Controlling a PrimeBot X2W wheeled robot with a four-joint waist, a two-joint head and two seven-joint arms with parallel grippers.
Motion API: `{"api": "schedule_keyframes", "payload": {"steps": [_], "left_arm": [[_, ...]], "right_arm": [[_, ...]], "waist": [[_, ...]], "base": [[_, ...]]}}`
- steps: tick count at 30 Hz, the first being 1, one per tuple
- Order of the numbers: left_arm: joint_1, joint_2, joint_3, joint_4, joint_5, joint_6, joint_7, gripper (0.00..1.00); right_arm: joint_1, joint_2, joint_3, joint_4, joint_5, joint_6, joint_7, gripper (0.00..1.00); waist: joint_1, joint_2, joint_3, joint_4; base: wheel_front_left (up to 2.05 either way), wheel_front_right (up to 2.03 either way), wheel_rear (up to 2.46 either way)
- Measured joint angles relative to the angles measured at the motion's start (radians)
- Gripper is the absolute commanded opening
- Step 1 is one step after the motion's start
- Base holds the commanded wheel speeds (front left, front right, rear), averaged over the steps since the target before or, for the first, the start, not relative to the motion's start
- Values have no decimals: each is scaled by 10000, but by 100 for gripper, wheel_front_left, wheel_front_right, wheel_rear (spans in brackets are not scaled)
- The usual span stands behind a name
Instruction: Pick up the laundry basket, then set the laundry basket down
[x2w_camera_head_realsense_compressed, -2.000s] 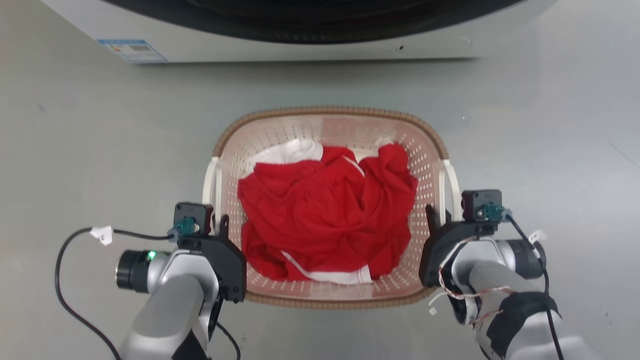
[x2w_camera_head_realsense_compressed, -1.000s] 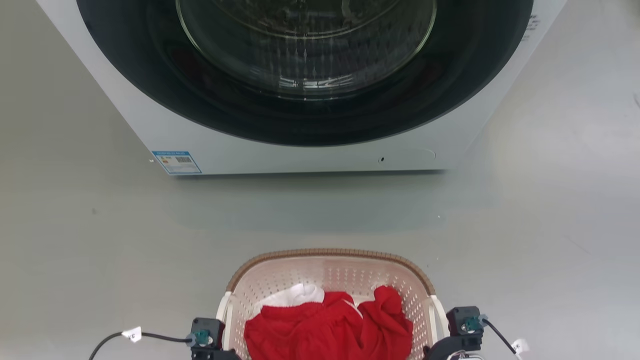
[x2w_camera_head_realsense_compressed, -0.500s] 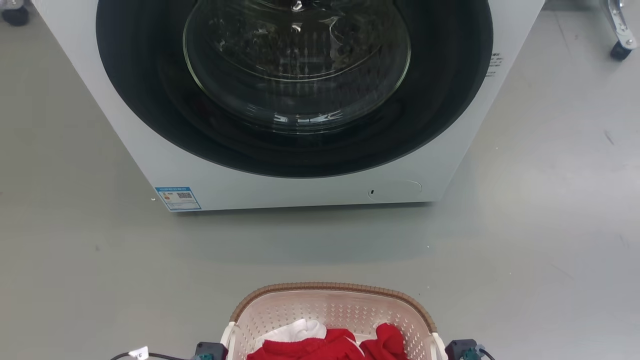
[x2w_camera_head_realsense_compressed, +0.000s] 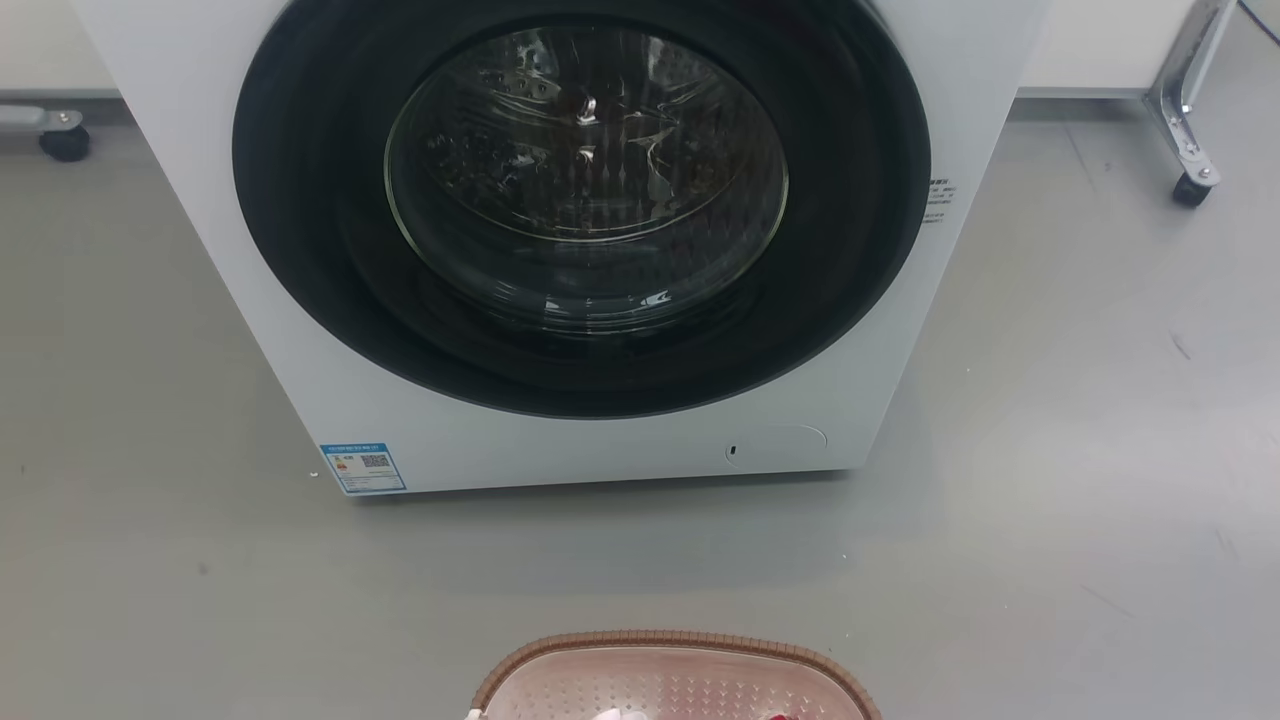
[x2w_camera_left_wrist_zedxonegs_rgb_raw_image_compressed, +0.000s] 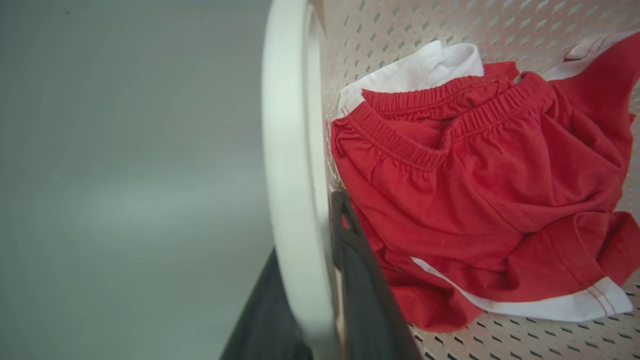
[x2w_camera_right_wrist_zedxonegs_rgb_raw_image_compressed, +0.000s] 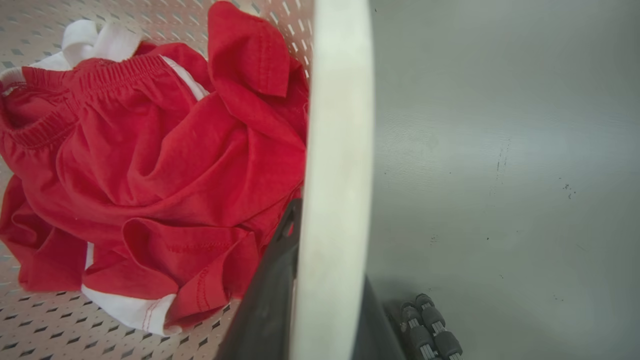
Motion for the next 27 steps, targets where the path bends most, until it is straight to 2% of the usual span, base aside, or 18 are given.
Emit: {"api": "schedule_keyframes", "payload": {"steps": [7,27], "left_arm": [[190,0,-81,-27,-272,73,15,0],[114,0,-107,215,-430,159,29,0]], "right_arm": [[173,19,138,86,171,0,21,0],[27,21,485,-69,506,0,10,0]], "waist": [[0,0,-327,-26],[0,1,-312,38]], "base": [[0,0,0],[0,0,0]]}}
